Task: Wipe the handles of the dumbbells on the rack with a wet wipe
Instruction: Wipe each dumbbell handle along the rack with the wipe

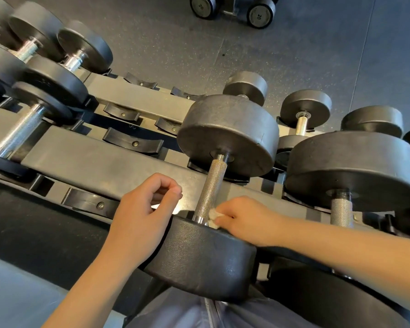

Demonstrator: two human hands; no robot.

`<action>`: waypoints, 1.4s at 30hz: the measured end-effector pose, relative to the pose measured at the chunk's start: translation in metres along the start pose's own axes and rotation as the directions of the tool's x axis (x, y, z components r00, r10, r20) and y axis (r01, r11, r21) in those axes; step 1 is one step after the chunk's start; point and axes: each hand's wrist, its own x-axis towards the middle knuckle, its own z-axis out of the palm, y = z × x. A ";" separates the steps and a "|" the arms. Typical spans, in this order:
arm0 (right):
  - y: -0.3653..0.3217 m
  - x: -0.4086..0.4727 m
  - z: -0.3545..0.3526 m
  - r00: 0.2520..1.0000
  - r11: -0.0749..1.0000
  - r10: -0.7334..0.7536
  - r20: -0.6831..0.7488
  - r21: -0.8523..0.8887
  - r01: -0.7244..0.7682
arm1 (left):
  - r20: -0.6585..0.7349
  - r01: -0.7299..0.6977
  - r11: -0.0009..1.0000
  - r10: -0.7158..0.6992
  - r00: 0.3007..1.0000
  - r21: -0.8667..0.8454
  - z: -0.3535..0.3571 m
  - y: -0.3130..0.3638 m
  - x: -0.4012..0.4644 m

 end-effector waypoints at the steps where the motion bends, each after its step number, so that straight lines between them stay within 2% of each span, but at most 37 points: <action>1: 0.000 -0.001 0.000 0.999 1.000 -0.013 0.050 0.000 0.013 | 0.003 0.005 1.000 -0.005 1.000 -0.002 0.000 0.001 0.000; 3: 0.006 0.001 -0.003 0.990 1.000 -0.003 0.140 0.019 0.000 | 0.001 0.012 1.000 -0.012 1.000 -0.005 0.000 0.001 0.000; 4: 0.012 0.005 -0.005 0.989 0.997 0.034 0.142 0.064 -0.043 | -0.003 0.014 1.000 -0.015 1.000 -0.003 0.000 0.001 -0.001; 5: 0.019 0.011 -0.006 0.991 0.981 0.105 0.088 0.154 -0.118 | -0.009 0.019 1.000 -0.019 1.000 -0.001 0.000 0.001 -0.001; 6: 0.026 0.018 -0.008 0.974 0.923 0.226 0.012 0.317 -0.218 | -0.015 0.023 1.000 -0.023 1.000 0.001 0.000 0.000 -0.001; 7: 0.029 0.025 -0.011 0.932 0.790 0.361 -0.021 0.539 -0.293 | -0.022 0.027 1.000 -0.027 0.999 0.003 0.000 0.000 -0.002; 8: 0.030 0.031 -0.015 0.896 0.596 0.444 0.001 0.746 -0.297 | -0.025 0.030 1.000 -0.030 0.999 0.005 0.000 0.000 -0.002; 9: 0.028 0.037 -0.017 0.889 0.414 0.457 0.032 0.877 -0.244 | -0.025 0.031 0.999 -0.031 0.999 0.007 0.000 0.000 -0.002; 10: 0.024 0.041 -0.017 0.898 0.295 0.438 0.038 0.938 -0.183 | -0.025 0.032 0.999 -0.032 0.999 0.006 0.000 0.000 -0.002; 11: 0.021 0.043 -0.015 0.911 0.249 0.413 0.019 0.959 -0.133 | -0.025 0.032 0.999 -0.032 0.999 0.006 -0.001 0.000 -0.001; 12: 0.016 0.042 -0.011 0.920 0.273 0.392 -0.019 0.957 -0.097 | -0.022 0.030 1.000 -0.030 0.999 0.007 -0.001 0.000 -0.001; 13: 0.014 0.040 -0.007 0.922 0.370 0.380 -0.079 0.926 -0.074 | -0.020 0.028 1.000 -0.028 0.999 0.006 0.000 0.001 -0.001; 15: 0.018 0.036 -0.003 0.915 0.657 0.341 -0.216 0.751 -0.067 | -0.012 0.017 1.000 -0.017 1.000 0.004 0.000 0.003 -0.001; 16: 0.020 0.034 -0.002 0.921 0.766 0.298 -0.251 0.639 -0.074 | -0.003 0.006 1.000 -0.006 1.000 0.010 -0.001 0.004 -0.001; 17: 0.022 0.030 -0.002 0.935 0.823 0.251 -0.250 0.563 -0.070 | 0.005 -0.006 1.000 0.006 1.000 0.019 0.000 0.005 -0.001; 21: 0.023 0.017 0.013 0.984 0.860 0.128 -0.126 0.508 -0.047 | -0.002 -0.022 0.999 0.022 1.000 0.028 -0.001 0.006 -0.003; 25: 0.024 0.008 0.022 0.998 0.910 0.053 0.046 0.409 -0.067 | 0.005 -0.024 0.999 0.024 1.000 0.045 0.000 0.007 -0.002; 27: 0.017 0.003 0.012 0.990 0.954 -0.005 0.138 0.297 -0.036 | 0.008 -0.021 0.999 0.021 1.000 0.042 0.001 0.007 -0.002; 29: 0.006 0.001 -0.003 0.981 0.996 -0.038 0.189 0.083 0.023 | 0.002 -0.026 0.999 0.025 1.000 0.047 0.001 0.007 -0.002; 31: -0.006 0.000 -0.021 0.988 0.973 -0.054 0.143 -0.217 0.084 | -0.024 -0.023 0.998 0.024 0.999 0.050 0.001 0.006 -0.001; 33: -0.014 -0.002 -0.034 0.995 0.860 -0.096 -0.032 -0.506 0.067 | -0.061 -0.029 0.999 0.031 0.998 0.029 0.001 0.004 -0.002; 35: -0.018 -0.002 -0.043 0.934 0.741 -0.285 -0.216 -0.667 0.072 | -0.098 -0.041 0.999 0.040 0.994 -0.010 0.001 0.005 -0.003; 36: -0.020 0.000 -0.048 0.901 0.699 -0.352 -0.253 -0.711 0.074 | -0.113 -0.043 0.998 0.039 0.993 -0.034 0.001 0.005 -0.003; 38: -0.027 0.010 -0.054 0.869 0.623 -0.419 -0.264 -0.779 0.064 | -0.128 -0.048 0.995 0.037 0.991 -0.086 0.001 0.005 -0.003; 42: -0.049 0.045 -0.052 0.951 0.437 -0.270 -0.154 -0.899 -0.021 | -0.119 -0.052 0.983 0.030 0.992 -0.179 0.000 0.002 -0.005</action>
